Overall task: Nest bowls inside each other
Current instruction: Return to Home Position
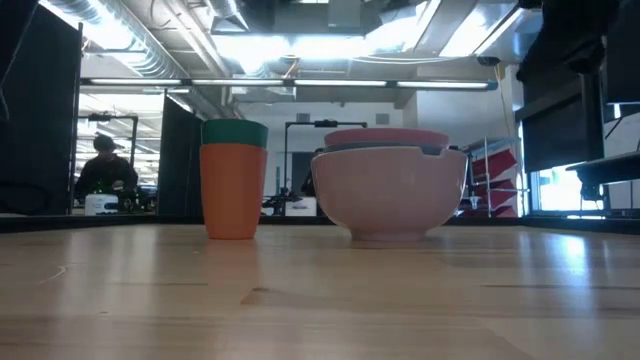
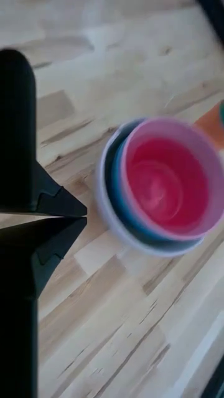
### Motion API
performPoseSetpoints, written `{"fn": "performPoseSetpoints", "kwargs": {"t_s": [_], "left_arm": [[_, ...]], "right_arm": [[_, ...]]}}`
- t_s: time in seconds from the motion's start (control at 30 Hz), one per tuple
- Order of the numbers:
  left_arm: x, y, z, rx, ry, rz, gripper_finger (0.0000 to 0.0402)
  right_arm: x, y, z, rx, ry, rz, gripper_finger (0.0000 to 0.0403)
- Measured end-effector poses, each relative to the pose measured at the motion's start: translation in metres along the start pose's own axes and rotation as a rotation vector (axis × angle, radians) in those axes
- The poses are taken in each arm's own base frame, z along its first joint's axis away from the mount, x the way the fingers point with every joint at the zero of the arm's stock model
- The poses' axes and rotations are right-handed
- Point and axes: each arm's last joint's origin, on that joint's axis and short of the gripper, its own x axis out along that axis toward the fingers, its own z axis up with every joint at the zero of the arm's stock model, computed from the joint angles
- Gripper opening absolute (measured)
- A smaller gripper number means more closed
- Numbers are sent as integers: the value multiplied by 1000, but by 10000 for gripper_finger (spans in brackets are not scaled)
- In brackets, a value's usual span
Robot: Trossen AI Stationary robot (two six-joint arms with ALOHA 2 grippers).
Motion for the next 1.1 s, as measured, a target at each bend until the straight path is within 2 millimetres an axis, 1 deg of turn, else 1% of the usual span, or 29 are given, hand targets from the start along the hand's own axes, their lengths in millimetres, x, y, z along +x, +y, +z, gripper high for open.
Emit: {"fn": "performPoseSetpoints", "kwargs": {"t_s": [0.07, 0.1, 0.2, 0.3, 0.37, 0.53, 0.7, 0.73, 0.83, 0.97, 1.1], "left_arm": [[-19, 3, -9, -1, -51, 9, 19], [-28, 5, -15, -9, -74, 14, 10], [-50, 10, -32, -48, -129, 28, 2], [-73, 10, -48, -57, -232, 42, 1], [-83, 13, -60, -71, -295, 32, 0], [-89, 25, -90, -124, -413, 8, 0], [-91, 32, -122, -163, -533, -5, 0], [-90, 33, -128, -170, -557, -6, 0], [-80, 37, -148, -202, -613, -19, 0], [-73, 37, -177, -245, -724, -10, 0], [-77, 34, -202, -319, -898, 19, 0]], "right_arm": [[0, 3, 3, -20, -30, 32, 0], [0, 5, 5, -25, -44, 46, 0], [-1, 9, 9, -44, -97, 82, 0], [-3, 14, 15, -66, -154, 121, 0], [-2, 15, 23, -61, -195, 167, 0], [-2, 13, 50, -44, -322, 295, 0], [-6, 5, 77, -70, -497, 400, 0], [-8, 3, 83, -80, -537, 417, 0], [-12, -7, 96, -88, -628, 455, 0], [-23, -28, 104, -71, -705, 409, 0], [-51, -46, 100, -50, -803, 378, 0]]}}
